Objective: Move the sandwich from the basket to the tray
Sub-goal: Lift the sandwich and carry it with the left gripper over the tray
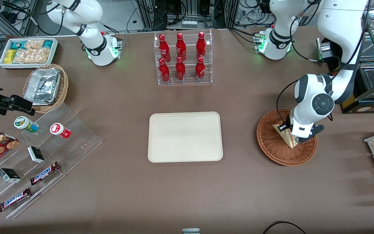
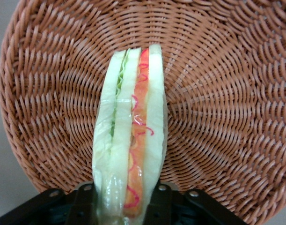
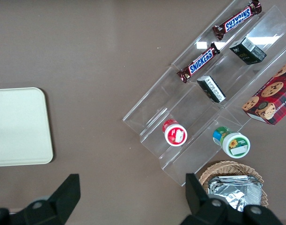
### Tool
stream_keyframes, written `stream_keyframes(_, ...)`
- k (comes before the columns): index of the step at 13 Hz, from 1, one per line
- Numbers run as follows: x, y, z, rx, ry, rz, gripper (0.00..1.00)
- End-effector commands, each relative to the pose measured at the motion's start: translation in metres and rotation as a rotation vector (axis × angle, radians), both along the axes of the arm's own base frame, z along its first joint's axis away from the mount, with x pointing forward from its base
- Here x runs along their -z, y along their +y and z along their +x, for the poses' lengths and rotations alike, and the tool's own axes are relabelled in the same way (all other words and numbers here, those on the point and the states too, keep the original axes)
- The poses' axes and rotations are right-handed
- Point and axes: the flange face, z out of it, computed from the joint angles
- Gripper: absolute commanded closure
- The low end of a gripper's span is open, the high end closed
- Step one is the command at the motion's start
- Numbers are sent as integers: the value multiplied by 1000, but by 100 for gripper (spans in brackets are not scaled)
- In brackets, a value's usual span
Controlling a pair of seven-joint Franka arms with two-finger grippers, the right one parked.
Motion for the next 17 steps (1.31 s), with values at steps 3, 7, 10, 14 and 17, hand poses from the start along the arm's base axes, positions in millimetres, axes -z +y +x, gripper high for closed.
stream_keyframes(3,-65,-23,13,99,51,71,100)
stream_keyframes(7,-90,-103,7,243,51,74,100)
stream_keyframes(10,-101,-172,2,348,20,62,100)
stream_keyframes(14,-89,-268,-8,463,3,38,100)
stream_keyframes(17,-71,-330,-10,514,-8,21,100)
